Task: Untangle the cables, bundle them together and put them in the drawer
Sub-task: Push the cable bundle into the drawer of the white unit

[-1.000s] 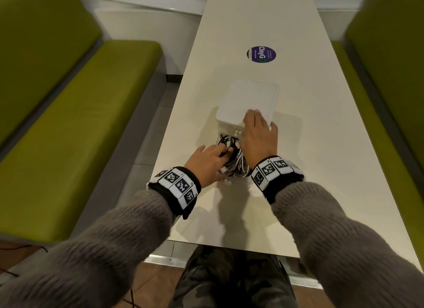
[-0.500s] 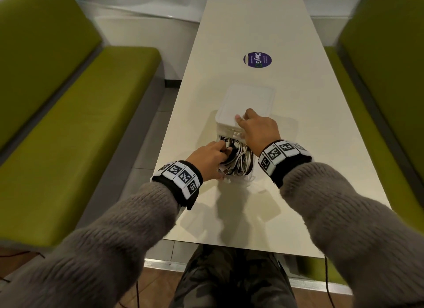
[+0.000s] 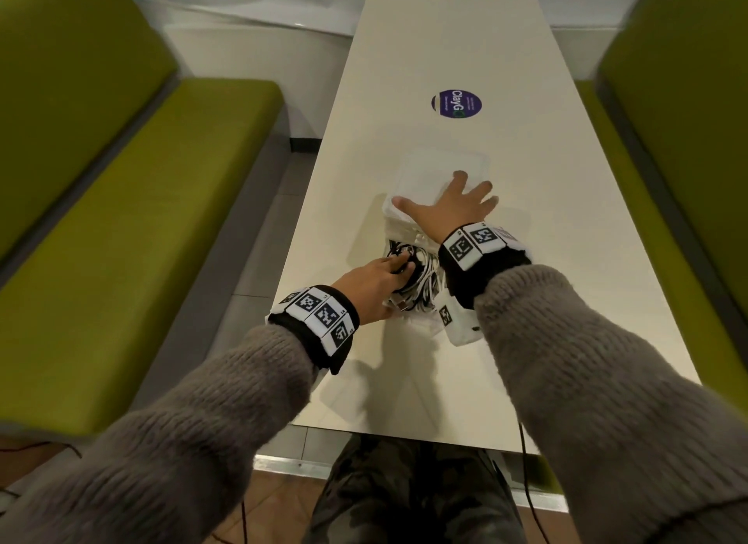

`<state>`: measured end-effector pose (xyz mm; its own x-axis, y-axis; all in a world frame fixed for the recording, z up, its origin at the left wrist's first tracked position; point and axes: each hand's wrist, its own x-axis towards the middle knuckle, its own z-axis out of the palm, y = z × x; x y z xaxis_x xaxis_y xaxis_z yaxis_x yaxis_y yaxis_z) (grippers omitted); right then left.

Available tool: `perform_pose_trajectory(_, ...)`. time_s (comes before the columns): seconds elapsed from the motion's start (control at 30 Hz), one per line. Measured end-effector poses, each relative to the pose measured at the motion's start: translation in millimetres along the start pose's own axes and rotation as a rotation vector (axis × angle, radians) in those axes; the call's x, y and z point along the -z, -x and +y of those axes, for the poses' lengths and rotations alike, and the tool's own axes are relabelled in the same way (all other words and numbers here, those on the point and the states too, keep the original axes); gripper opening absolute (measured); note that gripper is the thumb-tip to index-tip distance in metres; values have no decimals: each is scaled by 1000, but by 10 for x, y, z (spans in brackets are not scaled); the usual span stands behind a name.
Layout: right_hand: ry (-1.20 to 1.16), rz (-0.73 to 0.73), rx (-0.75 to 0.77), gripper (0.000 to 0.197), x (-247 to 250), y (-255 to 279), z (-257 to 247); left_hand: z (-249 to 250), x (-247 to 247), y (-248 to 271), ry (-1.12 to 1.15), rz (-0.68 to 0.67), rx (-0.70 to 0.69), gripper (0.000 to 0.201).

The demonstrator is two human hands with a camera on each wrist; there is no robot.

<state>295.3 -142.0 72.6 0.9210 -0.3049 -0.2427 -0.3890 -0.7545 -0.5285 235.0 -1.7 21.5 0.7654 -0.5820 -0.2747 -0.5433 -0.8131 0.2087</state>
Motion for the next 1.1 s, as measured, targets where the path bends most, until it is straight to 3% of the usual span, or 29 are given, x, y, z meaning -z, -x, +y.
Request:
perform_pose_trajectory(0.2, 109, -39, -44, 140, -181, -36, -100, -53, -42, -54, -76, 33, -17, 70)
perform_pose_trajectory(0.6, 240, -88, 4, 133, -135, 62, -149, -72, 58, -75, -142, 89, 31, 70)
perform_pose_trajectory(0.73, 288, -170, 120, 129, -24, 102, -68, 20, -66, 4, -39, 183, 30, 60)
perform_pose_trajectory(0.87, 384, -324, 356, 120, 201, 98, 231, 25, -74, 9, 1, 212, 62, 54)
perform_pose_trajectory(0.93, 486, -385, 483, 128, 247, 136, 433, 13, -45, 12, -44, 193, 76, 60)
perform_pose_trajectory(1.03, 554, -392, 527, 147, 183, 243, 599, -1, -9, 46, -52, 125, 79, 77)
perform_pose_trajectory(1.1, 578, -366, 511, 155, 120, 295, 599, -55, 33, 61, -50, 67, 99, 65)
